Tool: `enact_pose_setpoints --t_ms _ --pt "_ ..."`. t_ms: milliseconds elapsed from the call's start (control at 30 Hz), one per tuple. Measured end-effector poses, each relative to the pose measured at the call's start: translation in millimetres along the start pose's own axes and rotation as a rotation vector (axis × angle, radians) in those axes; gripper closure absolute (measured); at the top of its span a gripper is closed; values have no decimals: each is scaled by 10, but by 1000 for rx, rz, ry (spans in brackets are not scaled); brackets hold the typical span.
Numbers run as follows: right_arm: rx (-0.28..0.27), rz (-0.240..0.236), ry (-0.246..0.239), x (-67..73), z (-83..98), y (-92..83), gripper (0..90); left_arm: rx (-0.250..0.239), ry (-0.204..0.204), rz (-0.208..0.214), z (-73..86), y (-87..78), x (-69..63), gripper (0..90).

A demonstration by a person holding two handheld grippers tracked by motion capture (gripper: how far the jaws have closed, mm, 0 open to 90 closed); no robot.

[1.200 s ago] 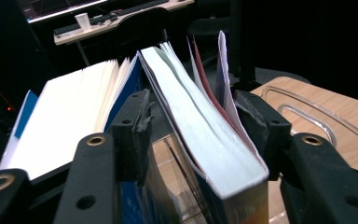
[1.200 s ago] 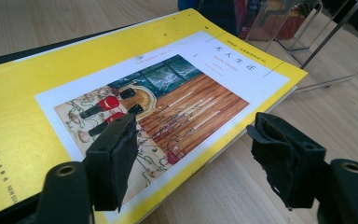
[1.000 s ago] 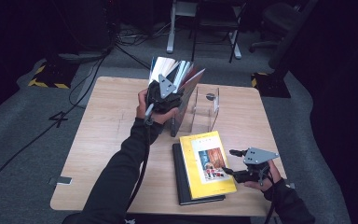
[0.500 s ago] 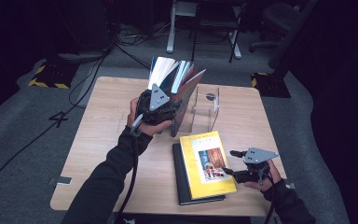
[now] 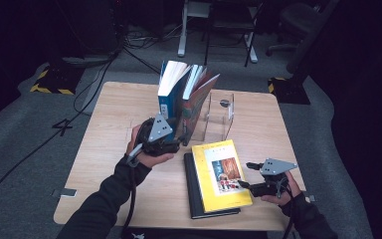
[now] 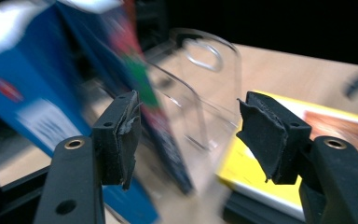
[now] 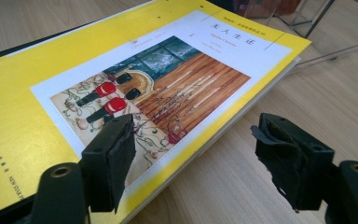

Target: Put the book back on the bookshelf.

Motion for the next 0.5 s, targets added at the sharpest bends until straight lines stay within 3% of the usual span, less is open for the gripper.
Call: enact_pose_setpoints --t_ms 200,267,300,367,400,500 --pt "27 -20 52 -31 59 -6 266 121 10 87 533 67 -325 330" --pt "37 -20 58 -35 81 -3 264 159 0 90 691 91 -375 321" --pt "43 -28 63 -26 91 -2 261 159 0 90 691 91 -375 308" --pt "46 -40 66 -8 98 -2 258 207 1 121 906 122 -446 301" --pt "46 -40 66 -8 98 -2 258 207 1 121 906 122 -446 298" --pt "62 -63 73 22 118 -3 250 246 -12 151 1120 131 -497 280"
Point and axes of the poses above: each handheld gripper's, and its own axes: y roughly forward along the jaws, z roughly out of its underside, x roughly to its left, the point moved 10 cm from there along y, roughly forward along the jaws, and after that the axes turned 11 degrees about z, right-handed, at the moved point
